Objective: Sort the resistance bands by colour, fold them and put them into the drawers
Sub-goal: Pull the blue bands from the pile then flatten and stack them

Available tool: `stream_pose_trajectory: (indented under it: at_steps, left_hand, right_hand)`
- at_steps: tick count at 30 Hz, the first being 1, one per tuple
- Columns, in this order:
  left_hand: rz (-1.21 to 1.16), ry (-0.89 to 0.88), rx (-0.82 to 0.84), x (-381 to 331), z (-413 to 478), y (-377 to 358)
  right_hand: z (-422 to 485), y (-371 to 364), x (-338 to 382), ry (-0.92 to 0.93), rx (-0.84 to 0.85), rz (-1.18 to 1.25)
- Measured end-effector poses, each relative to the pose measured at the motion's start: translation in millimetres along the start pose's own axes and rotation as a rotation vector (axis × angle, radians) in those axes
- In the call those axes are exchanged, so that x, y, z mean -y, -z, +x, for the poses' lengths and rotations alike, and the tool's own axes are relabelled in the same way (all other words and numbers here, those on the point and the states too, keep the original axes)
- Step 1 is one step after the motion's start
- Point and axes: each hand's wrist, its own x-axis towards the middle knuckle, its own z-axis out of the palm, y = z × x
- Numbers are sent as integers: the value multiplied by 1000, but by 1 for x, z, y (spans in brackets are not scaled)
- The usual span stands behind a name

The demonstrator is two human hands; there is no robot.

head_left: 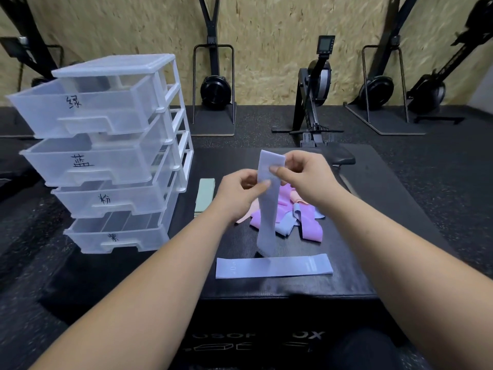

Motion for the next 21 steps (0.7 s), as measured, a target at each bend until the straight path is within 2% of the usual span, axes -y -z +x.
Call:
stream_pose_trajectory:
  at_steps: [3,7,10,14,18,21]
  left_hand:
    - [70,57,134,17,-9,2]
    - [160,112,206,37,-18,12]
    - [292,137,218,48,-25,27]
    - [417,195,227,64,-37,46]
    - [428,242,241,82,-50,62]
    - [424,271,189,92,-62,68]
  right_hand:
    - [0,-1,1,-36,-67,60]
    - [-9,4,-10,-99,-162,94]
    - [-21,10,-36,-185,-258,127]
    - [-46,18,-80,-329,-298,148]
    - [-73,18,-110,-413,-333,143]
    - [-91,19,-133,-463,-311,92]
